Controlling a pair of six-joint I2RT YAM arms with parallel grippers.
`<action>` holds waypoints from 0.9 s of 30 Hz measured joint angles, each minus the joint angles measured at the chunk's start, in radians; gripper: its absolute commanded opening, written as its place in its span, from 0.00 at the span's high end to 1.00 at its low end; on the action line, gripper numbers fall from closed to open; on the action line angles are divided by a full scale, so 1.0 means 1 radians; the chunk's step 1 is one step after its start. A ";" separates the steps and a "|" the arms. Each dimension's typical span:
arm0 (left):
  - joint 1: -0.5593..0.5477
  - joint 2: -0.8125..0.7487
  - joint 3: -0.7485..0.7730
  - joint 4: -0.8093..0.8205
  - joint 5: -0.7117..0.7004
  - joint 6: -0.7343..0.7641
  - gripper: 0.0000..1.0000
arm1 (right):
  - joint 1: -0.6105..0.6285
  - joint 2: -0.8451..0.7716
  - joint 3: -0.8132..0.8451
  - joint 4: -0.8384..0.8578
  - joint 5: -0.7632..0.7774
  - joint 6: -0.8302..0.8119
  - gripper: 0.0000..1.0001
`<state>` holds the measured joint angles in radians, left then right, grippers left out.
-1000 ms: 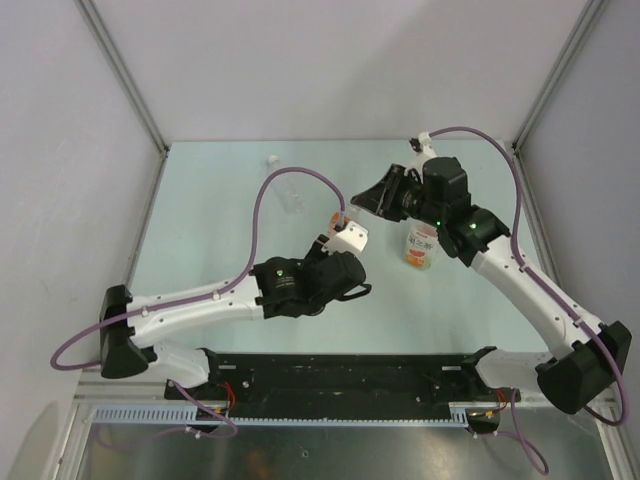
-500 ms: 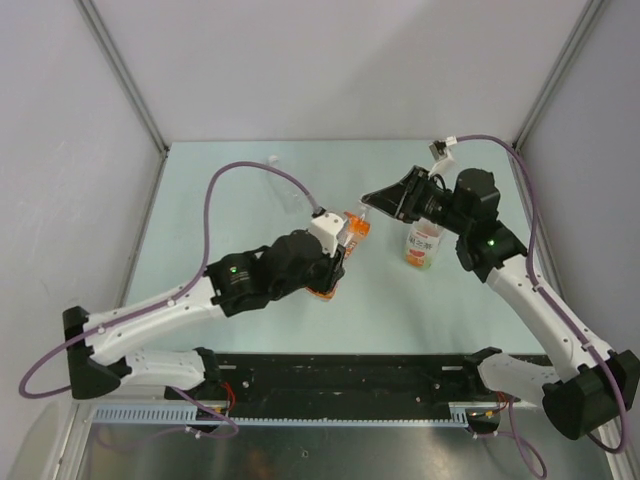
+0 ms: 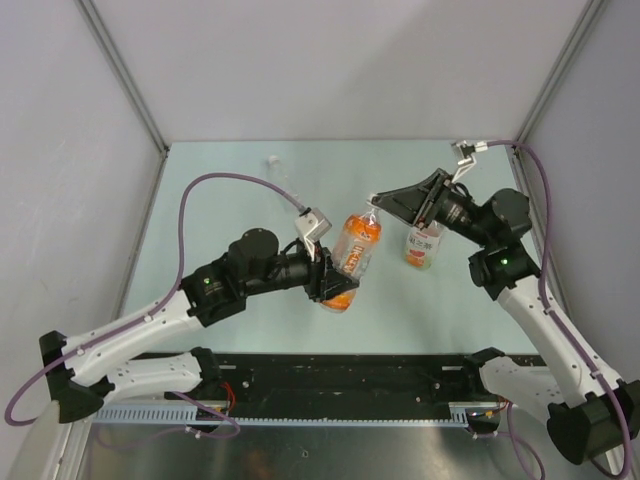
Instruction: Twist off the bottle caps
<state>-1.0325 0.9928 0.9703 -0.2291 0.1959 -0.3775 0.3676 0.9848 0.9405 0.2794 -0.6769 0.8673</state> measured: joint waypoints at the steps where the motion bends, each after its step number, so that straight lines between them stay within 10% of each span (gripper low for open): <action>1: 0.001 0.000 -0.002 0.025 0.026 -0.003 1.00 | -0.002 -0.009 -0.001 0.024 -0.006 0.005 1.00; 11: 0.003 -0.032 -0.055 0.155 0.126 -0.016 1.00 | -0.010 -0.041 -0.045 0.224 -0.066 0.068 0.98; 22: -0.009 -0.059 -0.107 0.175 0.128 -0.007 1.00 | -0.016 -0.048 -0.060 0.235 -0.035 0.095 0.09; 27: -0.023 -0.057 -0.108 0.167 0.124 0.004 1.00 | -0.032 -0.063 -0.060 0.200 0.051 0.091 0.01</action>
<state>-1.0554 0.9356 0.8627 -0.0616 0.3202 -0.3733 0.3359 0.9215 0.8806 0.4789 -0.6258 0.9581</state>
